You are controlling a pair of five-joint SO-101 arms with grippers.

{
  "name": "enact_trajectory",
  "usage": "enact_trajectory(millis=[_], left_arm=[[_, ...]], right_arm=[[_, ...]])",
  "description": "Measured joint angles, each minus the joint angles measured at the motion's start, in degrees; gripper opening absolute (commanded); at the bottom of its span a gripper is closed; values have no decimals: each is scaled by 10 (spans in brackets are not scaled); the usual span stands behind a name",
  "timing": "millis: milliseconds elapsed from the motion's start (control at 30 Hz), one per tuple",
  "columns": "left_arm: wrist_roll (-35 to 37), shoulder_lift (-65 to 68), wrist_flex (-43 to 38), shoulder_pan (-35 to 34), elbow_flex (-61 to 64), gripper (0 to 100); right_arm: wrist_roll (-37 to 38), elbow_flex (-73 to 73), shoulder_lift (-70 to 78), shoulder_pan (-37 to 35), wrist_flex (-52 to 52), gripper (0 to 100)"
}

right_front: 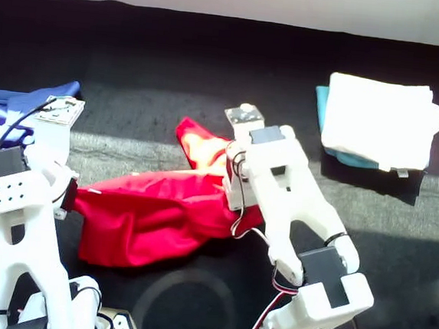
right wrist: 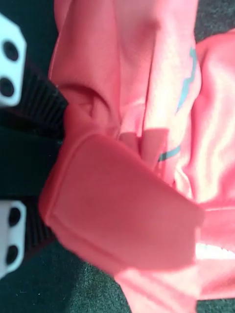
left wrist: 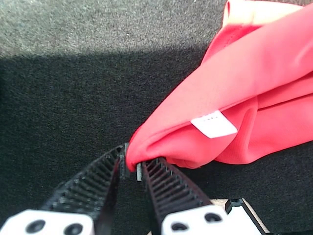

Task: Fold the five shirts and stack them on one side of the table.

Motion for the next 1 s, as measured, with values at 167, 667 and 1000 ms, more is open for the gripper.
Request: enact_trajectory(millis=[167, 667, 1000], left_arm=[[0, 0, 0, 0, 0, 9], [0, 0, 0, 0, 0, 9], [0, 0, 0, 0, 0, 9]], right_arm=[[0, 4, 0, 0, -8, 149], [0, 4, 75, 0, -8, 26], [2, 4, 12, 9, 27, 7]])
